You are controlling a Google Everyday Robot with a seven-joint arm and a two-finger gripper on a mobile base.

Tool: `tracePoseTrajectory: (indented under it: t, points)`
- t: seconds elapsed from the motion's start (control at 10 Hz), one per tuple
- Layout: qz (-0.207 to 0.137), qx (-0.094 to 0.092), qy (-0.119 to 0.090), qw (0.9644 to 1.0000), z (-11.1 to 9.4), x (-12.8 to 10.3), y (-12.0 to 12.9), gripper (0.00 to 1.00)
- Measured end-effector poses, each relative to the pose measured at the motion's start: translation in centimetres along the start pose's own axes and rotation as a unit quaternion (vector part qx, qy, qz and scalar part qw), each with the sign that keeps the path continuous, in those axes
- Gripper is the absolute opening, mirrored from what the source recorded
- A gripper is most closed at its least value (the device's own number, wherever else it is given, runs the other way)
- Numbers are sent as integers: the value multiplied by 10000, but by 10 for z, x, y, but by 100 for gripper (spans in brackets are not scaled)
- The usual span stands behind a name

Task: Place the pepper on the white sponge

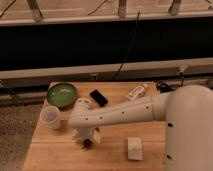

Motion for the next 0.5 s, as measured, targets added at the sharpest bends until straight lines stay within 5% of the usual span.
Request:
tracePoseTrajectory:
  t: [0.5]
  points:
    - [78,0,0,10000,1,-1,-2,80]
